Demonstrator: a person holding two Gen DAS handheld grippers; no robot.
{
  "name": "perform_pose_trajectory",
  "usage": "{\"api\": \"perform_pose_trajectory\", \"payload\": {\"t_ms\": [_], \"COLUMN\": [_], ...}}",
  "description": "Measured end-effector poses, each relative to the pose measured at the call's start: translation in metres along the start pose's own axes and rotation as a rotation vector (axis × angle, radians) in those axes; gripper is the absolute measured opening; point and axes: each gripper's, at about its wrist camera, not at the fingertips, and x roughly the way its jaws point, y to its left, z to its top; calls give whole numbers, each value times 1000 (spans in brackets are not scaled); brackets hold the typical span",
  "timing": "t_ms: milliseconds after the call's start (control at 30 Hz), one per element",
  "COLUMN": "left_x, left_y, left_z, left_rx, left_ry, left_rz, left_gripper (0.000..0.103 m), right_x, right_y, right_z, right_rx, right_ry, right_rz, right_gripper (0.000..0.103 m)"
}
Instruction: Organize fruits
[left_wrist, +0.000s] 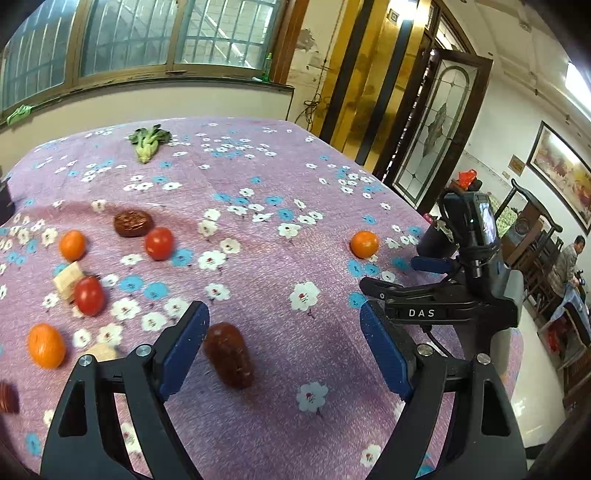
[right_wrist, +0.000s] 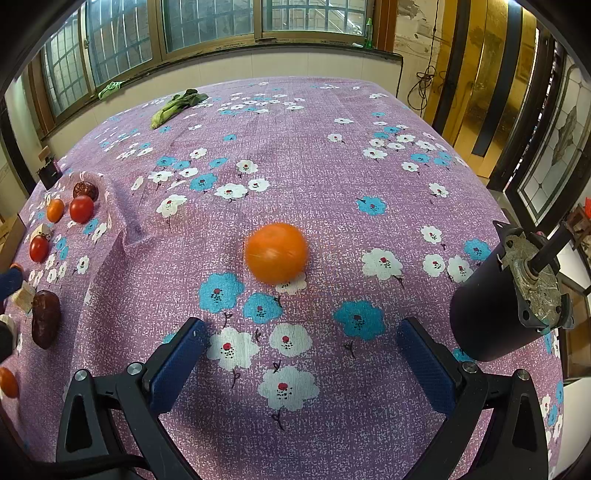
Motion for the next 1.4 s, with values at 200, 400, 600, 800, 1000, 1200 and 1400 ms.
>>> {"api": "perform_pose_trajectory", "payload": {"t_ms": [200,400,600,800,1000,1200,1400], "left_x": [-19,-36,-53,-62,-63,-65,-61], "left_y": [14,14,15,13,12,6,3], "left_z": [-5,-17,-31,-40,-47,-48,-47], "left_rx": [-109,-135,-158,-143,-131,-115,-108], "left_ry": [5,17,24,34,56,60,72], "left_rz": [34,141,183,212,232,248,258], "left_gripper": [84,84,84,84,84,84,84], "right_x": [0,2,-42,-58,-74,-88,-97], "right_y": [0,2,-2,6,45,64,68], "right_z": [0,2,-2,-3,-3,-11,-13], "right_rx": [0,5,160,274,74,-117,-191], "right_ry": [0,1,-108,-75,-85,-59,-73], "right_rz": [0,-2,117,409,341,194,148], "right_gripper": [103,103,100,99,103,103,103]}}
